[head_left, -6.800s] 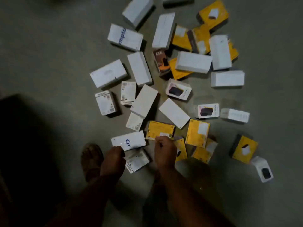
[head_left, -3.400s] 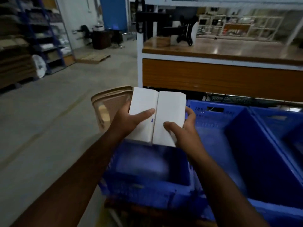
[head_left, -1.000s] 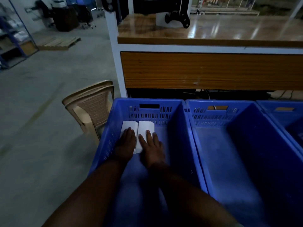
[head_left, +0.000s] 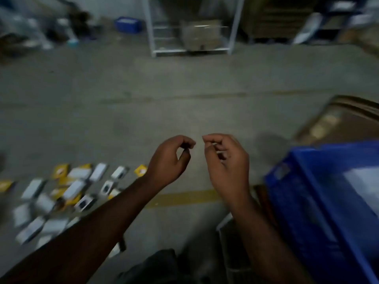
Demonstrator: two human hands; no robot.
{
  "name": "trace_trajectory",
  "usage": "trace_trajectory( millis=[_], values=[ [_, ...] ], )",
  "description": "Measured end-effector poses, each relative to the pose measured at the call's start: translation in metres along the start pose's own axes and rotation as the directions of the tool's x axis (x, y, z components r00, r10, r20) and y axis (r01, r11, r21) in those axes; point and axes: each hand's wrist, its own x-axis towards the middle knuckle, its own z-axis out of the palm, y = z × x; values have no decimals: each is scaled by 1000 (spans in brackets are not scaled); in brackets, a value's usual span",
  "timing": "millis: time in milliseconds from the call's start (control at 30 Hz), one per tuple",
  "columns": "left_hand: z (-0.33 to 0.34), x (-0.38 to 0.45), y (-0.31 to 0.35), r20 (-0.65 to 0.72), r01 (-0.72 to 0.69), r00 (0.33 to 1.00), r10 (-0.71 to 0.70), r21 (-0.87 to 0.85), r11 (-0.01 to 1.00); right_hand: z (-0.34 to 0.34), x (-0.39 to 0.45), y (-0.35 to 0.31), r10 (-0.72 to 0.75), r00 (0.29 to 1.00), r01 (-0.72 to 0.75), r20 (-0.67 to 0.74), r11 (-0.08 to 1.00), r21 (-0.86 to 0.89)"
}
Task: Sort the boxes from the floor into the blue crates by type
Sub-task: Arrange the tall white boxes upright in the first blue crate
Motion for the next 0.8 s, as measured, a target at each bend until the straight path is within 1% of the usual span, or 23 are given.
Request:
trace_trajectory(
  millis=[100,167,200,267,333,400,567,700,733,800],
  values=[
    [-51,-73,-59,-97,219,972,-216,26,975,77,-22,14,46,984,-52,172,998,34],
    [-90,-129,-98,-194,385,906,-375,12,923,139,-43,15,65,939,-85,338,995,44],
    [-107,-156,-115,-237,456,863,-445,-9,890,167,-54,16,69,907,-94,415,995,41],
    [-137,-205,-144,-303,562,783,-544,-34,827,218,-74,15,72,832,-104,550,994,27],
    [-164,-246,-166,-349,644,709,-613,-33,764,266,-94,12,78,757,-109,648,994,8],
    [-190,-276,-182,-398,708,642,-655,-20,706,309,-113,7,88,695,-112,713,994,-13],
    [-234,-315,-227,-414,794,560,-718,23,607,398,-138,-1,89,577,-98,812,994,-40],
    [-256,-329,-257,-444,844,495,-746,44,534,460,-144,-3,80,503,-85,860,995,-43],
    [-262,-330,-265,-454,855,477,-752,43,517,477,-144,-2,77,474,-77,877,996,-46],
    [-274,-330,-283,-484,885,426,-765,44,464,511,-143,3,89,390,-80,917,995,-62]
  ],
)
